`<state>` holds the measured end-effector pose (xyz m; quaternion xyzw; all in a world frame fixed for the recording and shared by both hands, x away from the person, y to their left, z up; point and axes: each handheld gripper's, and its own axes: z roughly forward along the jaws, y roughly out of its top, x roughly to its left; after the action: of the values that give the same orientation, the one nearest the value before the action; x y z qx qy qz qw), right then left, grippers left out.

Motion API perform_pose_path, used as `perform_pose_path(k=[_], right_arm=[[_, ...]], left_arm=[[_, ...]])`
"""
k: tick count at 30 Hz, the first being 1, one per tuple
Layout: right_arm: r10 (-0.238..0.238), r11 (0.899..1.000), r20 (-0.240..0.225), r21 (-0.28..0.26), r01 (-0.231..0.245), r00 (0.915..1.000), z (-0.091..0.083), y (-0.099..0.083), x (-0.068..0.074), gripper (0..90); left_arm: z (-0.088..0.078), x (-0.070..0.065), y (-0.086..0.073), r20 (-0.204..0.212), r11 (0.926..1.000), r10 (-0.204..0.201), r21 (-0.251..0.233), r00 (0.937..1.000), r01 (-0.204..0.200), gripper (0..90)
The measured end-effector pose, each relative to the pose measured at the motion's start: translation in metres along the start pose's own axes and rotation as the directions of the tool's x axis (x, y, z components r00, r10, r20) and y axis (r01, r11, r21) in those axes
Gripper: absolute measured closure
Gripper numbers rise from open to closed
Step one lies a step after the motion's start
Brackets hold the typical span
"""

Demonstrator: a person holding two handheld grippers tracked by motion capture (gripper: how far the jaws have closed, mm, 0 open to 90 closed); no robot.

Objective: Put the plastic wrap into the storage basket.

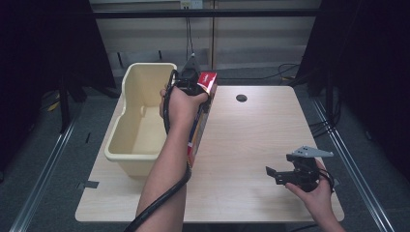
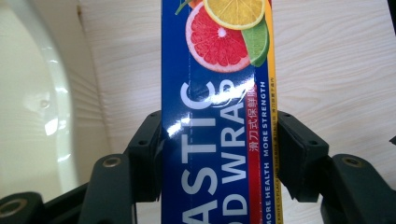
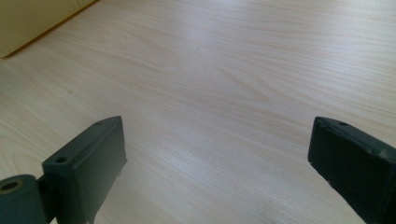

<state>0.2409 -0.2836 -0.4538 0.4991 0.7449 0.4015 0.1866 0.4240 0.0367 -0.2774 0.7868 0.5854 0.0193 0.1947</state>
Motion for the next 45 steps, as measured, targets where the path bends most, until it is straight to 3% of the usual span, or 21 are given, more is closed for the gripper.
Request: perform_pose_path(k=[22, 45], right_arm=[[-0.001, 1.000, -0.022, 0.002, 0.001, 0.9998, 0.001, 0.001, 0.001, 2.8], [-0.011, 1.000, -0.031, 0.013, 0.012, 0.9994, 0.004, 0.000, 0.002, 0.0]], left_arm=[[-0.041, 0.016, 0.009, -0.038, 0.9987, -0.029, -0.043, 0.9989, 0.027, 41.8], [-0.072, 0.053, 0.006, -0.051, 0.9927, -0.101, -0.071, 0.9935, 0.097, 41.7]])
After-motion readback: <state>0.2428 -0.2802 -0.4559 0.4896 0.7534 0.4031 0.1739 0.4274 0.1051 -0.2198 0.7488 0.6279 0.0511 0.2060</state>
